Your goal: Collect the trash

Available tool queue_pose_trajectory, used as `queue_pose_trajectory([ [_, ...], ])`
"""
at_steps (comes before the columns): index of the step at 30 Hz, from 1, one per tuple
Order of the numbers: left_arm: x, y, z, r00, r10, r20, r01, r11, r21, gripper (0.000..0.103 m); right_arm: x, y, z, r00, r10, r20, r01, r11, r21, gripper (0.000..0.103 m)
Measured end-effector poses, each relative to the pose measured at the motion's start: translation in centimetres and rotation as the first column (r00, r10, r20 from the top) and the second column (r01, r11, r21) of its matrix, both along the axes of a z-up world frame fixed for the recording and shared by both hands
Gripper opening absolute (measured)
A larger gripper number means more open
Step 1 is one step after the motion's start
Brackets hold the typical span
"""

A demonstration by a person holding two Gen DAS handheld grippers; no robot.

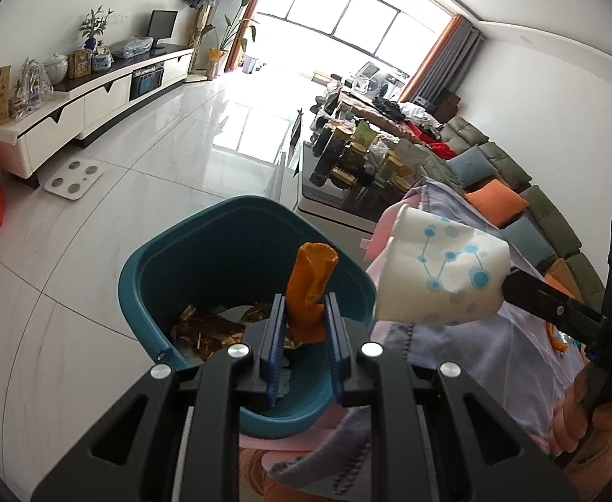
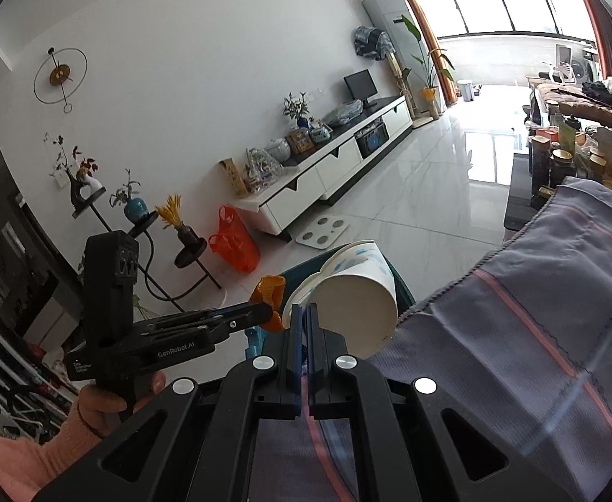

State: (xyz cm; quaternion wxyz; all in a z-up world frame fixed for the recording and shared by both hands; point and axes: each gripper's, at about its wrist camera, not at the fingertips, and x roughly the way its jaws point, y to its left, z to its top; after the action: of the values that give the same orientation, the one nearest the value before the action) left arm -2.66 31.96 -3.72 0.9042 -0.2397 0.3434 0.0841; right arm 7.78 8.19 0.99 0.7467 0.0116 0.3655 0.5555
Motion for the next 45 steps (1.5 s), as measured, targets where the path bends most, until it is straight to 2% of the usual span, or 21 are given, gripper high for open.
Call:
queue_pose_trajectory([
  [15,2.0,1.8,-3.3,0.997,0.042,-0.066,-0.044,0.998,-0.034,0.021,1.4,4.9,-2.5,0.999,0.015,-0.033,-0.019,0.994,-0.108,0.002],
  [19,2.4,2.6,-3.8,0.996,0.057,-0.07,-0.061,0.997,-0.056,0.027,1.7,5.6,-2.9,0.999,0.012,-0.048,-0.018,0.993,-0.119,0.004],
  [24,2.3,2.5,-3.9,0.996,0.064,-0.065,-0.069,0.995,-0.067,0.027,1.9,5.3,-3.2,0.998,0.003,-0.064,-0.01,0.992,-0.123,0.004],
  [29,1.4,1.9,-3.0,0.998,0.052,-0.021,-0.053,0.997,-0.06,0.029,2.1,3.7,-2.8,0.998,-0.014,-0.068,0.006,0.994,-0.105,0.005],
  [34,0.8,-0.2,-0.8,0.999,0.008,0.043,-0.007,0.999,-0.034,0.034,1.4,1.0,-1.7,0.999,-0.024,-0.033,0.021,0.997,-0.081,0.019],
  [37,0.5,-2.2,0.5,0.995,-0.047,0.086,0.048,0.999,-0.006,0.039,0.9,-1.0,-1.2,0.999,-0.039,-0.009,0.038,0.997,-0.072,0.025],
  [39,0.5,-3.7,1.2,0.99,-0.086,0.112,0.086,0.996,0.007,0.043,0.6,-2.6,-0.9,0.999,-0.053,0.002,0.053,0.996,-0.065,0.034],
  [41,0.6,-5.3,1.7,0.983,-0.127,0.131,0.126,0.992,0.016,0.048,0.3,-4.7,-0.6,0.997,-0.08,0.019,0.081,0.995,-0.059,0.039],
  [45,1.4,-9.3,2.4,0.961,-0.229,0.155,0.226,0.973,0.033,0.052,0.2,-8.9,-0.1,0.988,-0.149,0.037,0.151,0.987,-0.049,0.039],
])
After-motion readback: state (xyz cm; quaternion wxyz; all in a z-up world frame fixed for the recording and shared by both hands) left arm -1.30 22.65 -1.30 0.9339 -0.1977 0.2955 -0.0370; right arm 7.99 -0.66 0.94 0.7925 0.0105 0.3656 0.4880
